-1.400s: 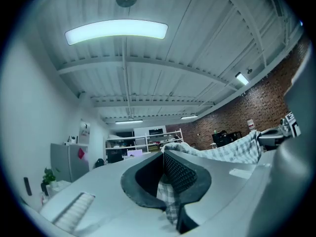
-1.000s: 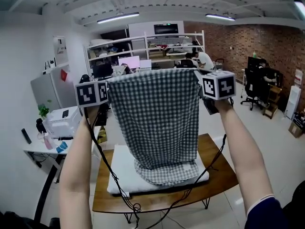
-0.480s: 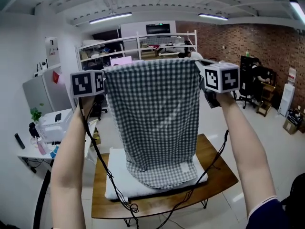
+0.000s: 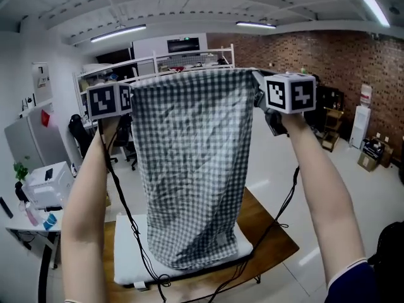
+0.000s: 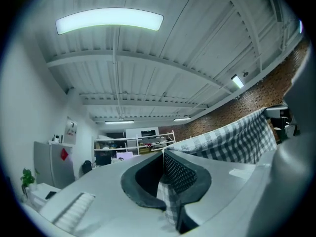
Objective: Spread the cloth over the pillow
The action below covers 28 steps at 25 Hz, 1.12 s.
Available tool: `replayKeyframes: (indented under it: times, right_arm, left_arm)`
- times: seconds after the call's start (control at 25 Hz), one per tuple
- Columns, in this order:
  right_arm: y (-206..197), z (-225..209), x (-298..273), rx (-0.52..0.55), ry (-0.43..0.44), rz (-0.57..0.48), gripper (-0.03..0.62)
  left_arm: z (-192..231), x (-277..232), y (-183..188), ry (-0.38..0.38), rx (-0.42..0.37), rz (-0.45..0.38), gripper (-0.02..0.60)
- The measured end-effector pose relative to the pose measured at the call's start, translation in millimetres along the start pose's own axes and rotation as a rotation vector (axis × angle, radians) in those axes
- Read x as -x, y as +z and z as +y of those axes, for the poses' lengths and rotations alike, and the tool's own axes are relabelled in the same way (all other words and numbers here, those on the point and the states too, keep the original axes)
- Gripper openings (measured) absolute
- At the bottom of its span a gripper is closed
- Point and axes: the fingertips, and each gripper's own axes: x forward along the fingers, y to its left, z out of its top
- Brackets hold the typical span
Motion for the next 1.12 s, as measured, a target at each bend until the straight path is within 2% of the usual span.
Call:
replayKeyframes:
  times: [0.28,0.56,0.68,0.88,1.0,1.12]
  right_arm:
    - [3.8,-70.2,16.0,0.032,-0.091,0.014,0.003]
    - [42.1,-104.3,57.9,0.039,-0.143,-0.064,0.003]
    - [58.7,-101.2,76.4,0.049,-0.126,-0.091,0.003]
    - [65.6,-78.5,91.8,0.014,-0.043,-0.113,0.003]
    - [59.5,-59.9,98.2,0.045,-0.016,-0.090,0.003]
    - [61.1,-34.8,98.8,0.100,0.037,-0.080,0.003]
  left_arm:
    - [-74.2,-77.0,12.0,-0.110,0.028,0.001,0.017]
    - [-157.3,-150.5,49.2,-0.229,0.051,-0.019,0.017]
    - [-189.0,-170.2,61.2,-0.267,0.078,-0.025,0.017]
    - [-233.2,-204.0,61.5,-0.327,0.143,-0.026,0.017]
    - [-261.3,-223.4,62.4,-0.356,0.148,-0.030,0.017]
    - [-283.4,-238.9,65.8,-0.384,0.193,-0.029,0.017]
